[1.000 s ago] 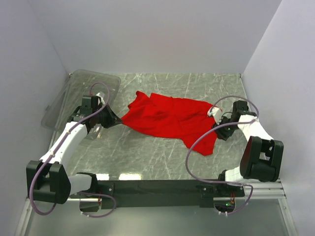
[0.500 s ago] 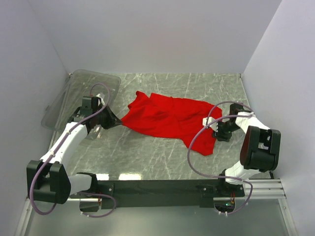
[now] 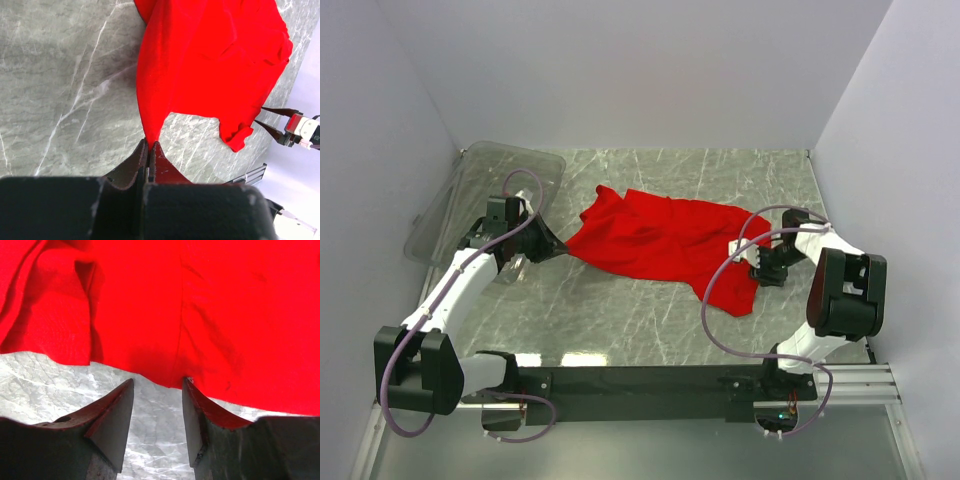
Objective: Fold and stack the t-shirts
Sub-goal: Flatten the tshirt out
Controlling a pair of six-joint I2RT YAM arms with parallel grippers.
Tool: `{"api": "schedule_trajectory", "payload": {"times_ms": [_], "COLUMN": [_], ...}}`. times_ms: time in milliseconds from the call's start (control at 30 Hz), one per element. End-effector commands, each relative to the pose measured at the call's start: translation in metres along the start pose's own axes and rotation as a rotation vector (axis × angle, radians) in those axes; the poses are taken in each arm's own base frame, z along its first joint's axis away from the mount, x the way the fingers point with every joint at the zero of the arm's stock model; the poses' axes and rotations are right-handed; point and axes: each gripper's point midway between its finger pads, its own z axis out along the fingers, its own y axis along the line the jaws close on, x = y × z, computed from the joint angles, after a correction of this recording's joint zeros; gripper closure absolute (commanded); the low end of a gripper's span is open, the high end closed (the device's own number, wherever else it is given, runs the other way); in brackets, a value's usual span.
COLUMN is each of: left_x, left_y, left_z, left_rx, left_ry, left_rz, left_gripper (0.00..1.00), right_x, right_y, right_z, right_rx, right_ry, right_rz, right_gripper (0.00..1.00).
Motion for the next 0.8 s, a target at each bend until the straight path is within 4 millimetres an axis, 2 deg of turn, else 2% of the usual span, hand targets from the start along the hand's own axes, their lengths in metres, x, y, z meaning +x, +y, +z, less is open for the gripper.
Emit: {"api": "schedule_trajectory", "payload": {"times_ms": [0, 233, 333, 433, 533, 567, 633, 767], "left_x": [-0.004, -0.002, -0.001, -0.001, -0.001, 0.0, 0.0, -0.005], "left_y": [-0.003, -0.001, -0.001, -0.001, 0.0, 0.0, 0.001, -0.002], "left_z": [-0.005, -0.007, -0.009, -0.01, -0.012, -0.013, -0.014, -0.018], "left_rx": [0.014, 0.004, 0.004, 0.003, -0.004, -0.007, -0.011, -0.006], "left_ry": [-0.018, -0.021, -0.023, -0.024, -0.029, -0.028, -0.031, -0.055], "left_rz": [0.025, 0.022, 0.018, 0.015, 0.016, 0.015, 0.018, 0.031], "left_gripper": [0.99, 0.99, 0.99, 0.99, 0.99, 0.99, 0.99, 0.99], "right_x": [-0.004, -0.006, -0.007, -0.008, -0.012, -0.014, -0.024, -0.037], "right_y": [-0.003, -0.004, -0.005, 0.001, 0.006, 0.005, 0.004, -0.002], "right_z": [0.005, 0.008, 0.01, 0.015, 0.017, 0.016, 0.009, -0.023], "right_rx": [-0.025, -0.067, -0.079, -0.112, -0.119, -0.111, -0.097, -0.035], "right_ry": [-0.008, 0.01, 0.026, 0.04, 0.018, 0.007, -0.042, -0.124], "right_rz": [-0.033, -0.056, -0.063, -0.067, -0.036, -0.007, 0.022, 0.117], "right_gripper": [0.51, 0.56, 0.61, 0.73, 0.95, 1.0, 1.0, 1.0]}}
